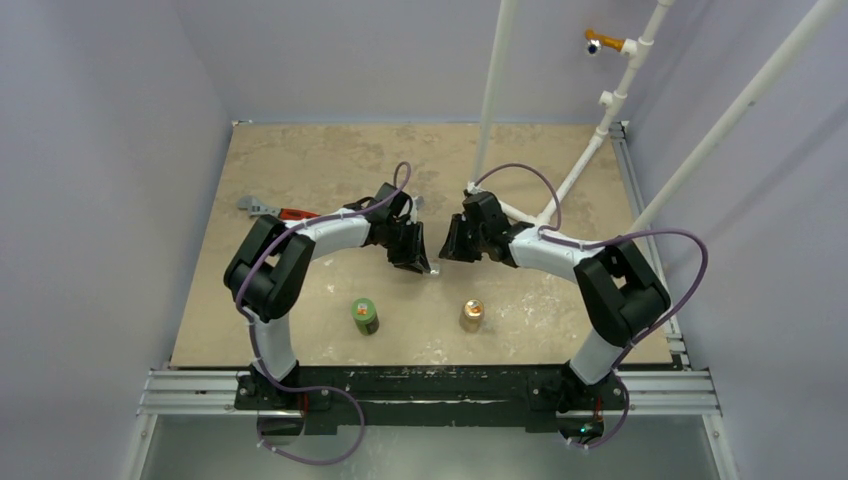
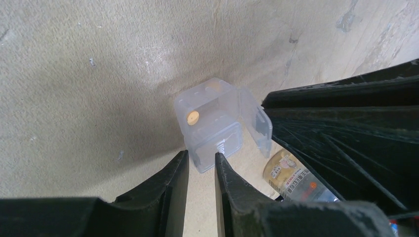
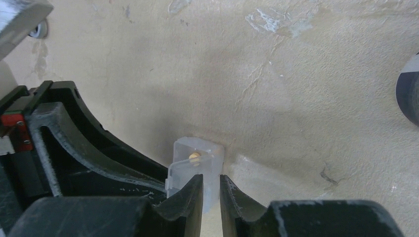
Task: Sort the pills into containers
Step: Close the pill container at the center of the board.
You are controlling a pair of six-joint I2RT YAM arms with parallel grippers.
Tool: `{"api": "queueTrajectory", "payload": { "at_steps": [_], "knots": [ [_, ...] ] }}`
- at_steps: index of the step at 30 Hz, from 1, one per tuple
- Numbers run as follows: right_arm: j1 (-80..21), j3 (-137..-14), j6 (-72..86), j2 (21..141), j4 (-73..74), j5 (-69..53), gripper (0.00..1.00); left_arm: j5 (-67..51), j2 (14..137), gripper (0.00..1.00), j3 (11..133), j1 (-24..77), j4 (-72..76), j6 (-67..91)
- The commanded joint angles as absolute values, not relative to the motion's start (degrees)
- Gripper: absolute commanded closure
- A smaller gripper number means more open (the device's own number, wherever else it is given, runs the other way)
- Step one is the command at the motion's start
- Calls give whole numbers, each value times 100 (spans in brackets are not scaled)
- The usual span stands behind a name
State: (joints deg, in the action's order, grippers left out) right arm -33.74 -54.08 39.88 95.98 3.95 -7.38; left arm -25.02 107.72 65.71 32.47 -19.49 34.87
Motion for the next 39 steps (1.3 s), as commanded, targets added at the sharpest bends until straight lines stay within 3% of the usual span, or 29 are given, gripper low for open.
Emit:
{"api": "queueTrajectory", "payload": {
  "at_steps": [1, 12, 23, 30, 39],
  "knots": [
    [-3392, -5528, 3967, 9688, 150, -913, 80, -2228, 10880, 77, 6721, 3293, -2082, 3340],
    [-3399, -5500, 4016, 9819, 35, -1015, 70, -2200, 10861, 77, 6768, 3298, -2135, 3300],
    [-3405, -5555, 4053, 10072, 30, -1102, 66, -2191, 10841, 77, 6785, 3297, -2171, 3270],
    [-3410, -5584, 4083, 10214, 40, -1036, 66, -2203, 10833, 78, 6820, 3302, -2180, 3250],
    [-3473, -5630, 4055, 10431, 137, -953, 76, -2232, 10845, 77, 6890, 3302, -2188, 3241]
  ]
}}
